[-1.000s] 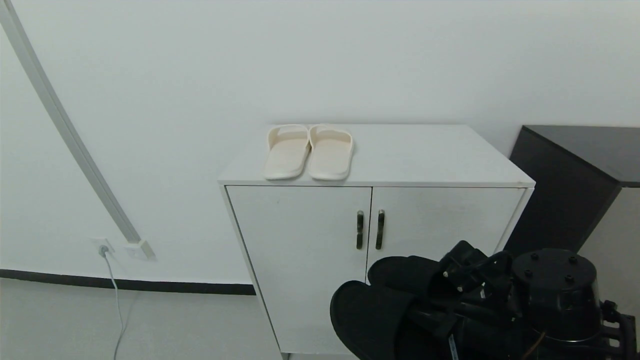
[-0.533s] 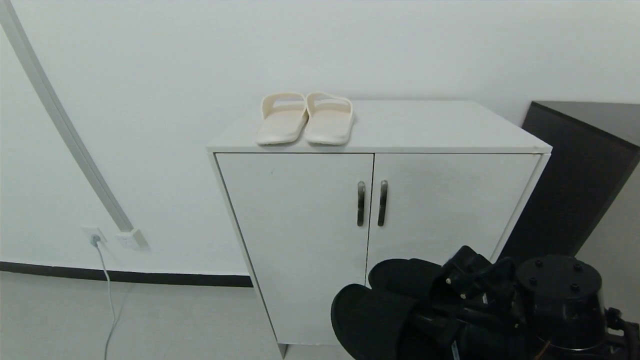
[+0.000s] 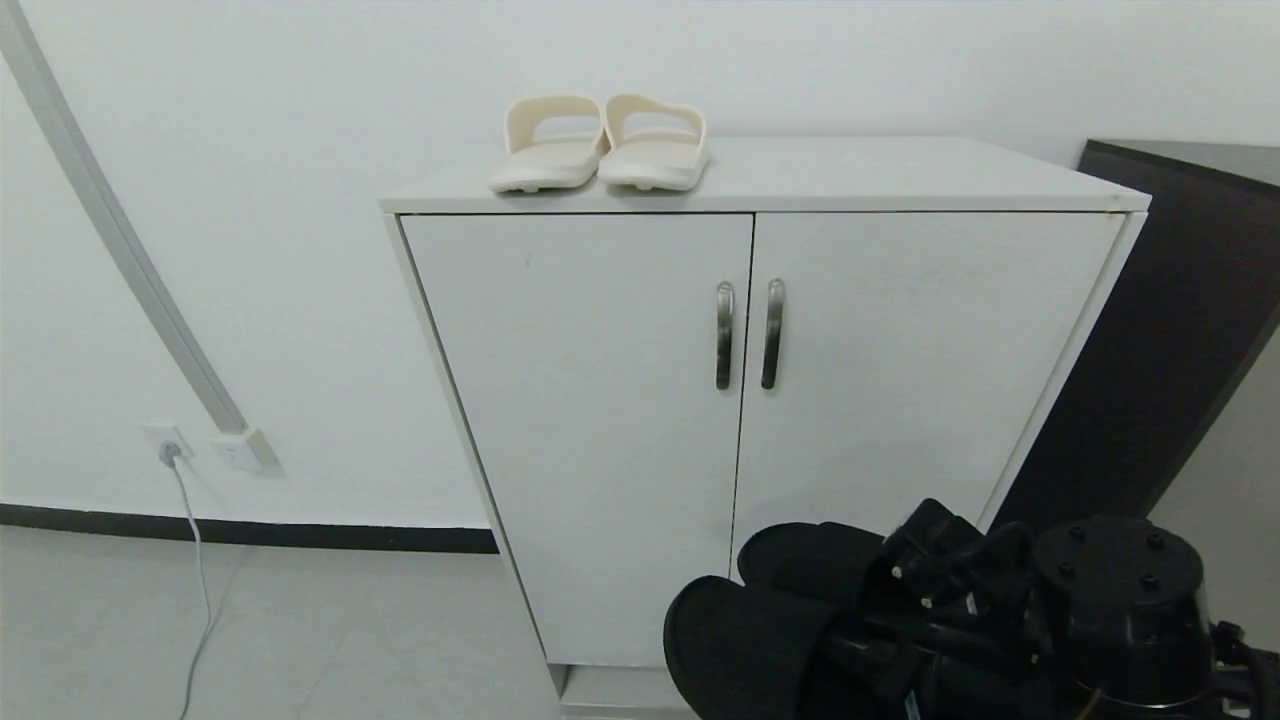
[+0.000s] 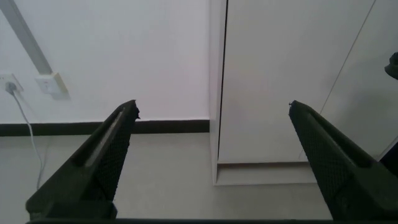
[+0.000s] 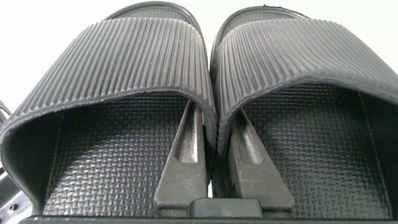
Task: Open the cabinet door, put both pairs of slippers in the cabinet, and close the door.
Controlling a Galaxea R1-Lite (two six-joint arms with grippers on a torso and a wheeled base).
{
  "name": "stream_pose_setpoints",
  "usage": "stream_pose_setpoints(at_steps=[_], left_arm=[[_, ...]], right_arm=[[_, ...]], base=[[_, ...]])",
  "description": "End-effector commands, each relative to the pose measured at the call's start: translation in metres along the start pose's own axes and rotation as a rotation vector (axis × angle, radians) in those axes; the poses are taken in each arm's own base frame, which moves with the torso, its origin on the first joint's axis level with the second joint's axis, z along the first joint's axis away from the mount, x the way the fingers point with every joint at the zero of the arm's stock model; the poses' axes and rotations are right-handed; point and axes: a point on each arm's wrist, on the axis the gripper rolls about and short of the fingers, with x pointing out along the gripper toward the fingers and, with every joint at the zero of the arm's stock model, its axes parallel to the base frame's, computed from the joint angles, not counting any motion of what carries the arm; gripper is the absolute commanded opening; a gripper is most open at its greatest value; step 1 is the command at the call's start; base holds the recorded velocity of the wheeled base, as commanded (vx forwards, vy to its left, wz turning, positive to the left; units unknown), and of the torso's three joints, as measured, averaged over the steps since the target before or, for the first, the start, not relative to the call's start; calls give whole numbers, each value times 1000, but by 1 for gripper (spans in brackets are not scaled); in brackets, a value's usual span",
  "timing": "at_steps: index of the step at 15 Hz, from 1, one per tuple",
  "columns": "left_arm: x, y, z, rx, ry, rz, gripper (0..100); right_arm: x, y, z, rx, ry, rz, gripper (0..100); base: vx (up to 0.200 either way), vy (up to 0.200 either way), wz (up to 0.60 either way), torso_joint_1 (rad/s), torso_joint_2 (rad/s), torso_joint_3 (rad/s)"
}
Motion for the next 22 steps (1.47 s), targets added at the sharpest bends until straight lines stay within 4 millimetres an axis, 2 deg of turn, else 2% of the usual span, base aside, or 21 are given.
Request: stream_pose_setpoints(at_steps=[1, 3, 11, 13, 14, 17, 19, 22], left_arm=[[0, 0, 0, -1, 1, 0, 100], [0, 0, 0, -1, 1, 0, 100], [-1, 0, 5, 37, -23, 7, 100], [-14, 1, 50, -18, -123, 0, 100], [-8, 1, 53, 1, -58, -16, 100], [11, -3, 63, 15, 64, -232, 100], [20, -5, 78, 8, 85, -355, 100], [46, -7, 98, -19, 175, -472, 100]], right_arm=[[1, 1, -1, -1, 5, 4, 0], [0, 1, -1, -1, 4, 4, 0], [-3, 0, -3, -1, 4, 4, 0], [-2, 1, -2, -3, 1, 8, 0], [-2, 2, -2, -3, 1, 8, 0], [-1, 1, -5, -3, 15, 9, 0], [-1, 1, -6, -3, 18, 8, 0], [0, 2, -7, -5, 26, 9, 0]], base=[[0, 0, 0, -41, 437, 408], [0, 0, 0, -15, 374, 359], [0, 0, 0, 0, 27, 31], [0, 0, 0, 5, 132, 78], [0, 0, 0, -2, 61, 32], [0, 0, 0, 0, 0, 0], [0, 0, 0, 0, 0, 0], [0, 0, 0, 0, 0, 0]])
